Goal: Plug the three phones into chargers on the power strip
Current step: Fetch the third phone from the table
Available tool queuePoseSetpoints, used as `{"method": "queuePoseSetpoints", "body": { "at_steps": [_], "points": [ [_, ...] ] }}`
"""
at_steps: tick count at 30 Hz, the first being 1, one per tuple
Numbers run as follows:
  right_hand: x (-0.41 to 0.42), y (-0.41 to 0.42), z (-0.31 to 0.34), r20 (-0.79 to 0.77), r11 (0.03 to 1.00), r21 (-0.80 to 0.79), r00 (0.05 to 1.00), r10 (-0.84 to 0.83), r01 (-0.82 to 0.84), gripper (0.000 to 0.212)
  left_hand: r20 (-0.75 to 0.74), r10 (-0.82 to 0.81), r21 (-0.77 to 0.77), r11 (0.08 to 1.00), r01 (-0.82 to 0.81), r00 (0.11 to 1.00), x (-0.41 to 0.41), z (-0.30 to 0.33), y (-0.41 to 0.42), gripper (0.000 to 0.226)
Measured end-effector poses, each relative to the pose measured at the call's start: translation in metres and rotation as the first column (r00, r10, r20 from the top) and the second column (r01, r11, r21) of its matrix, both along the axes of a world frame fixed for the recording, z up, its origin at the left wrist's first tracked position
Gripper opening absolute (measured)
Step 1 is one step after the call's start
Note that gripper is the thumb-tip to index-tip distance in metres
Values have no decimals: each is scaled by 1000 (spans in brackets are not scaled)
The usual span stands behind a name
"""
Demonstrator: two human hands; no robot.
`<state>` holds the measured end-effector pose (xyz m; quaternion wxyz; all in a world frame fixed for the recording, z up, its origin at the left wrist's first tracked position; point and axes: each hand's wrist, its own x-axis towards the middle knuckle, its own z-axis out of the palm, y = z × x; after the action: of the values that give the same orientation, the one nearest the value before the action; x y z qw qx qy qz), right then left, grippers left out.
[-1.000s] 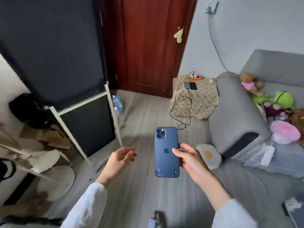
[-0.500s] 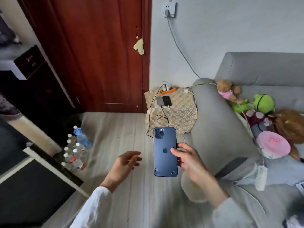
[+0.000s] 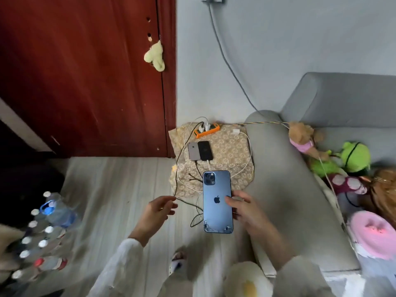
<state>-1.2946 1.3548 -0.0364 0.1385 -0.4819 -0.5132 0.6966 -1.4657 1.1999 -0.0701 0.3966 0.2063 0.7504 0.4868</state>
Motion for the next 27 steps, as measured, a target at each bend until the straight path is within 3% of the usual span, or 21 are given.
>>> {"method": "queuePoseSetpoints", "body": {
  "at_steps": [6, 10, 14, 24, 27],
  "points": [
    [-48, 108, -12, 97, 996, -57, 993, -61, 66, 26, -6, -64, -102, 993, 63, 998, -55, -16, 114, 20],
    [-69, 172, -26, 124, 995, -89, 992, -35, 46, 11, 3, -84, -173, 981, 83, 996, -77, -32, 175, 21],
    [-94, 248, -56, 166, 992, -117, 986, -27, 47, 10, -63, -118, -277, 956, 96, 991, -95, -55, 237, 19],
    [-171, 413, -223, 386, 972, -233, 919, 84, 9, 10, -144, -183, -502, 861, 87, 973, -114, -195, 383, 42],
    [-196, 437, -279, 409, 975, -222, 906, 113, -22, 10, -186, -270, -580, 806, 116, 945, -126, -245, 414, 52]
  ]
}}
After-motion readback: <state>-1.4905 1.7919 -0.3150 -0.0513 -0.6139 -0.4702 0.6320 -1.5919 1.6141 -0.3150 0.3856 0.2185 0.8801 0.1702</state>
